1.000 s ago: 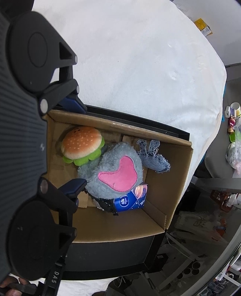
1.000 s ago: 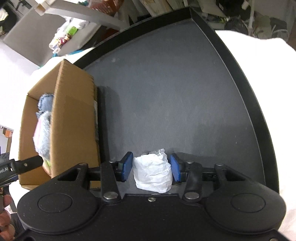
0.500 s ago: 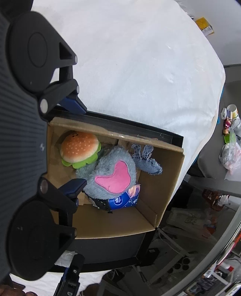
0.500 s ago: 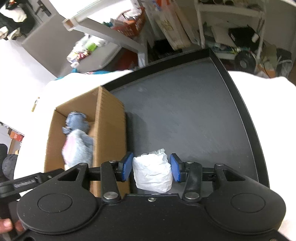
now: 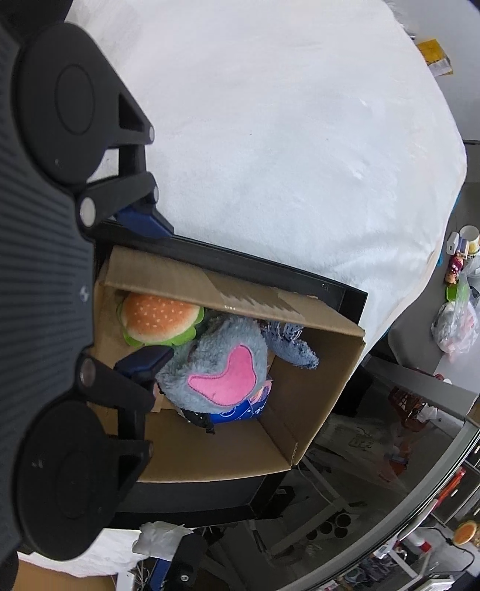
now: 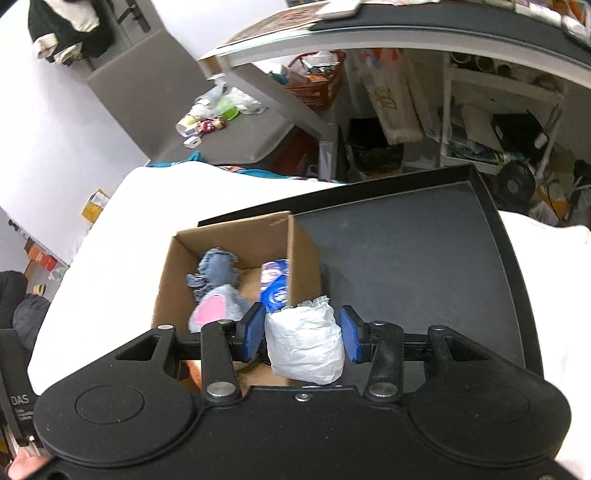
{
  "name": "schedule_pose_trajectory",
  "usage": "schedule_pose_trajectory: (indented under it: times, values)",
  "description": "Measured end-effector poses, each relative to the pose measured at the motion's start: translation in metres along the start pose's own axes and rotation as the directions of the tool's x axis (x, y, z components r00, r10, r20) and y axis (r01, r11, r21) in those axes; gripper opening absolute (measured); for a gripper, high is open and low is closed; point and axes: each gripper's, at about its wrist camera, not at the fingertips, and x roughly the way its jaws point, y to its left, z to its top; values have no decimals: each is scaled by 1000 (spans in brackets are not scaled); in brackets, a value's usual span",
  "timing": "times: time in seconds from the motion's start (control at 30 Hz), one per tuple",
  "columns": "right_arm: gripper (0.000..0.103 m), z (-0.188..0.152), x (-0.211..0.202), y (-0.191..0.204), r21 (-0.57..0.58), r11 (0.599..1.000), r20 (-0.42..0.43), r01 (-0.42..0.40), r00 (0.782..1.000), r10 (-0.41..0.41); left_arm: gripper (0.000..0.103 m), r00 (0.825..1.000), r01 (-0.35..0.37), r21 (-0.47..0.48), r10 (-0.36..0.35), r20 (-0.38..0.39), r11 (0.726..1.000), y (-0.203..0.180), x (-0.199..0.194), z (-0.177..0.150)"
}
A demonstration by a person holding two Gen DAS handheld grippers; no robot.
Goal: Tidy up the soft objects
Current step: 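Carry the white bag into the box while the left tool grips the box wall, then open the right tool to drop the white bag while the left tool releases the box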
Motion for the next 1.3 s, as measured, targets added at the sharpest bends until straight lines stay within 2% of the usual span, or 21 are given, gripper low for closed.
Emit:
schedule_pose_trajectory:
  times: [0.17,0.33,0.4,0.63,0.7,0.77,0.87,1.1,1.3]
  values:
    - [43,3,2,20,-31,999,5,11,1000,-11,47,1000,28,-25,-28,-2,999,9,4,0]
    - [43,4,6,38,-61,998,-1,21,1000,-21,28,998,58,-49,-59,-10,997,17,9,-1]
    - [44,3,9,44,-73,997,-8,23,1000,-24,23,997,69,-53,-70,-13,996,20,11,-1]
    - [44,-3,20,61,-102,994,-31,35,999,-38,23,996,84,-42,-85,-14,996,24,10,-2]
    - [46,-4,23,64,-112,993,-37,38,998,-42,23,996,86,-39,-87,-18,995,24,10,-3]
    - [53,-5,25,65,-118,991,-39,56,997,-61,23,996,91,-41,-92,-21,995,25,10,-3]
    - [54,-5,25,62,-107,992,-40,65,997,-70,23,995,99,-46,-100,-26,994,27,11,-2]
    - [56,-6,15,56,-90,994,-30,69,997,-72,24,995,89,-50,-91,-35,995,24,9,-1]
    - [61,-9,-1,49,-68,996,-16,55,998,-57,29,996,79,-27,-80,-33,996,16,-5,2]
